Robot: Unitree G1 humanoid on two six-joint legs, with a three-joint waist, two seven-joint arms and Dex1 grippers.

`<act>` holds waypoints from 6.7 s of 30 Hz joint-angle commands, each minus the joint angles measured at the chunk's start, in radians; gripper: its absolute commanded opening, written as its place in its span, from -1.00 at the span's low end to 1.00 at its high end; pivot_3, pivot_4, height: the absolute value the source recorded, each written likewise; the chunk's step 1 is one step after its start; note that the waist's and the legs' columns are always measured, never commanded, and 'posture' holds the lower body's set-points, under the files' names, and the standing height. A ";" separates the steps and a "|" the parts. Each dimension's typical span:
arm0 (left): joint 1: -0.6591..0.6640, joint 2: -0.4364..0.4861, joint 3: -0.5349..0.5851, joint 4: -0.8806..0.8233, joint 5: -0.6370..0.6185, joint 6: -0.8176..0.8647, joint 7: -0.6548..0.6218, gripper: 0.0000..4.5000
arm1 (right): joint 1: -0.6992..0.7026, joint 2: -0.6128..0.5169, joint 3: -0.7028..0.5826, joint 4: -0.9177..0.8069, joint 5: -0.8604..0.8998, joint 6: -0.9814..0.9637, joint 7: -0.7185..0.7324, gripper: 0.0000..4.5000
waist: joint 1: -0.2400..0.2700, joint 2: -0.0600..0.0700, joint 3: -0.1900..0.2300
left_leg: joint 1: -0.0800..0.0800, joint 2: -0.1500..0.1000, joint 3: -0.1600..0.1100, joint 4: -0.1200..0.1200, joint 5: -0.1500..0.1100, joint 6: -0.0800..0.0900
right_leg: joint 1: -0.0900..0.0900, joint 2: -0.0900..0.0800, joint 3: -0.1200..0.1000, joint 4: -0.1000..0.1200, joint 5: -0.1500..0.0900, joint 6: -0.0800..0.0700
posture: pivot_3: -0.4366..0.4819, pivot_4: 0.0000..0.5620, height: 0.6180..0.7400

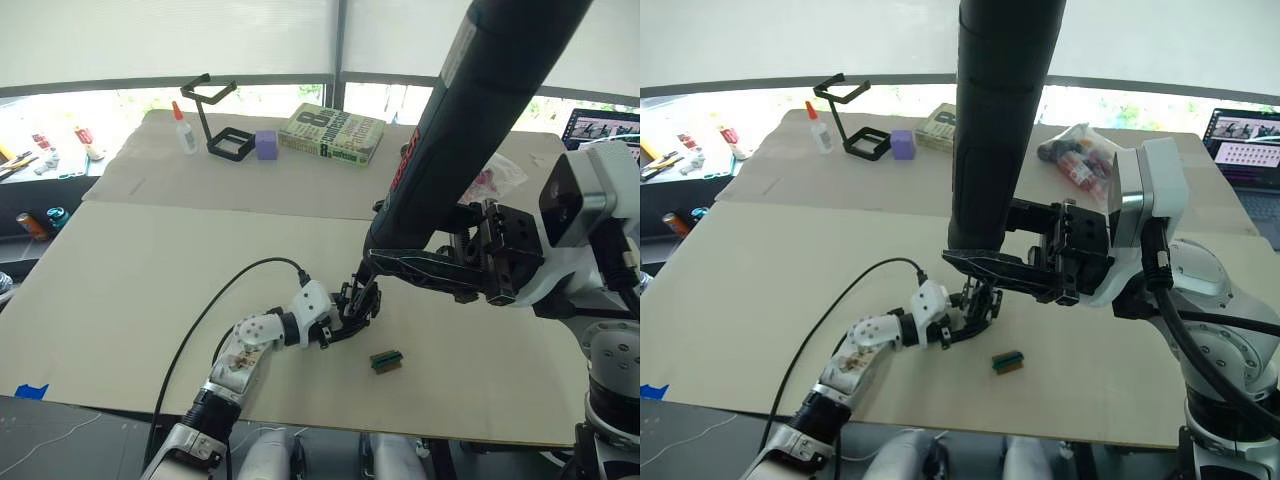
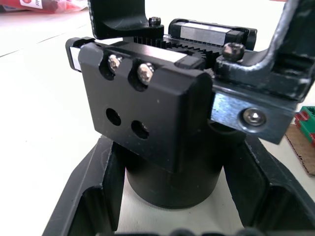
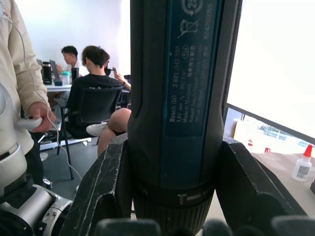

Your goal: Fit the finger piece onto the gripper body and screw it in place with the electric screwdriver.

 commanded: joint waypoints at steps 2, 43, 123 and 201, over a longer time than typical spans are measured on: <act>-0.041 0.003 0.006 0.100 -0.011 -0.070 -0.039 0.03 | -0.027 0.002 -0.025 -0.016 0.016 -0.020 -0.001 -0.14 | 0.003 0.000 0.000 | 0.000 0.000 0.000 0.000 0.000 0.000 | 0.000 0.000 0.000 0.000 0.000 0.000 | -0.05 -0.47 1.00; -0.027 -0.036 0.028 0.073 -0.021 -0.020 0.025 0.97 | -0.028 -0.001 -0.009 -0.014 0.021 -0.014 0.005 -0.14 | -0.004 0.000 0.000 | -0.001 0.000 0.000 0.000 0.001 0.000 | -0.001 0.000 0.000 -0.001 0.001 -0.001 | -0.05 -0.47 1.00; -0.021 -0.018 -0.009 0.083 -0.024 0.020 -0.016 0.13 | -0.024 0.198 0.193 0.153 -0.463 -0.103 0.120 -0.14 | -0.012 0.000 0.000 | -0.001 0.000 0.001 -0.001 0.001 0.000 | -0.001 0.002 -0.001 -0.001 0.001 0.000 | -0.05 -0.47 1.00; -0.033 -0.024 -0.002 0.121 -0.018 0.018 0.012 0.13 | 0.065 0.211 0.144 0.122 -0.366 -0.137 0.104 -0.14 | -0.010 -0.005 -0.017 | 0.012 0.001 0.000 -0.011 0.000 0.000 | 0.010 -0.001 -0.003 -0.013 0.000 -0.001 | -0.05 -0.47 1.00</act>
